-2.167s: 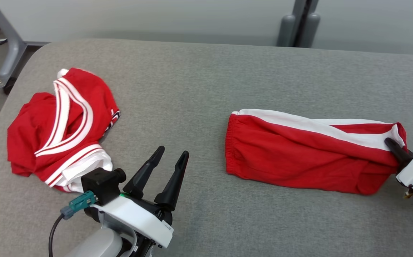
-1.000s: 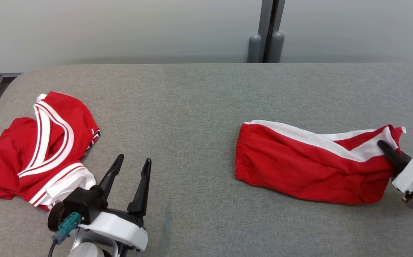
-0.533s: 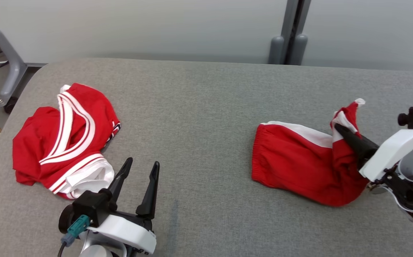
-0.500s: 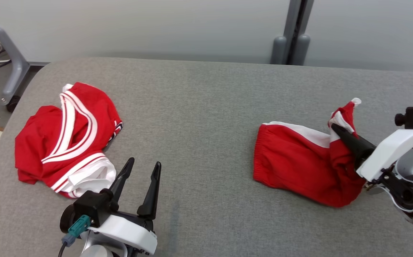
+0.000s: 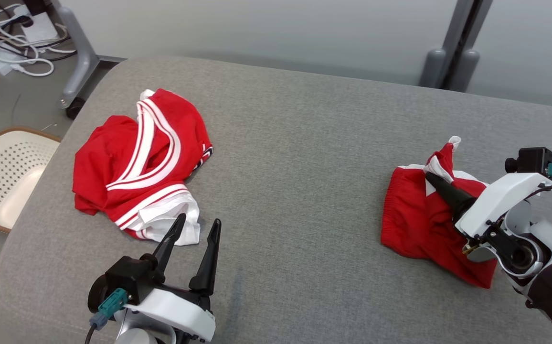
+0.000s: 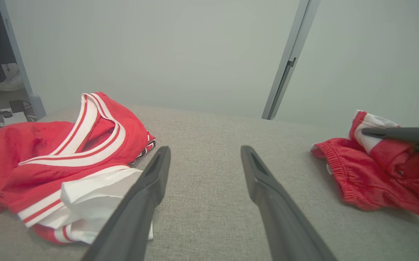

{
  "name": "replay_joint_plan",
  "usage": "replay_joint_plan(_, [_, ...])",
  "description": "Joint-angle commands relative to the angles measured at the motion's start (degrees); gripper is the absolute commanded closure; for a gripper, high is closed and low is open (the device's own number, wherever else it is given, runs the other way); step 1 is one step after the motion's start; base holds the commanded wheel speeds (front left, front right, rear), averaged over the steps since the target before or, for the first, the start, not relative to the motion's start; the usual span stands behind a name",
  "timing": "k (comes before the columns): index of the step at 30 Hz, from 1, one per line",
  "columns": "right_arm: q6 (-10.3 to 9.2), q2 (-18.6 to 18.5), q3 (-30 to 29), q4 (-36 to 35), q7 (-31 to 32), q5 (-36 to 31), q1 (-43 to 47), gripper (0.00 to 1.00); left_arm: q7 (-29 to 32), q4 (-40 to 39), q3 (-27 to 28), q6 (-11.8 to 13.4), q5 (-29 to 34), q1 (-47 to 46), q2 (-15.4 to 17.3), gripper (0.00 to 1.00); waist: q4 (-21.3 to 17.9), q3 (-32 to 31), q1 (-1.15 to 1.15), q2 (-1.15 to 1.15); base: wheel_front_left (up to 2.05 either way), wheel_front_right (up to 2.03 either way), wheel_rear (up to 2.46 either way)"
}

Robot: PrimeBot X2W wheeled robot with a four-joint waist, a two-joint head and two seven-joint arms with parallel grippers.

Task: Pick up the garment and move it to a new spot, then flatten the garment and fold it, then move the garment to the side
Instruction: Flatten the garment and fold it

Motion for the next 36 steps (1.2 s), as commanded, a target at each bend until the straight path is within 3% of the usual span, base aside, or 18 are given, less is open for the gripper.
replay_joint_plan(1, [0.03,0.6,0.0,1.1,0.4,0.7,0.0,1.0,-0.1,0.3,0.6,-0.6,0.7,0.9,0.0,0.0,1.1,0.1,0.0,0.0,0.0,0.0,0.0])
replay_joint_plan(2, [0.04,0.9,0.1,1.5,0.5,0.5,-0.1,0.95,-0.1,0.4,0.7,-0.6,0.9,0.9,-0.1,0.0,1.2,0.1,0.0,0.0,0.0,0.0,0.0])
replay_joint_plan(3, [0.04,1.2,0.2,2.0,0.5,0.4,-0.2,0.65,-0.1,0.6,0.9,-0.8,1.0,0.8,-0.3,0.0,1.3,0.1,0.0,0.0,0.0,0.0,0.0])
replay_joint_plan(4, [0.04,1.6,0.2,2.4,0.5,0.3,-0.3,0.1,-0.1,0.7,1.1,-1.0,1.1,0.7,-0.4,0.0,1.4,0.0,0.0,0.0,0.0,0.0,0.0])
replay_joint_plan(5, [0.04,1.8,0.2,2.6,0.4,0.2,-0.4,0.0,-0.1,0.8,1.3,-1.1,1.3,0.8,-0.5,0.0,1.3,0.0,0.0,0.0,0.0,0.0,0.0])
replay_joint_plan(13, [0.03,1.9,-0.9,-2.7,-2.9,-0.8,-0.1,0.0,-0.1,1.4,2.3,-1.4,2.1,1.6,-0.3,0.0,-1.2,-0.9,0.0,0.0,0.0,0.0,0.0])
replay_joint_plan(22, [0.03,-4.2,-3.3,-9.9,-10.5,-4.0,2.8,0.0,-0.1,0.9,3.5,-1.5,2.5,2.3,0.0,0.0,-6.8,-2.8,0.0,0.0,0.0,0.0,0.0])
replay_joint_plan(29, [0.03,-9.0,-4.5,-6.8,-14.5,-6.8,7.2,0.0,-0.1,0.1,3.8,-1.1,2.7,3.2,0.2,0.0,-10.2,-3.6,0.0,0.0,0.0,0.0,0.0])
replay_joint_plan(36, [0.03,-6.1,-2.2,-0.6,-14.1,-10.0,8.1,0.0,-0.1,-0.1,3.5,-1.1,2.6,3.1,0.4,0.0,-10.9,-3.7,0.0,0.0,0.0,0.0,0.0])
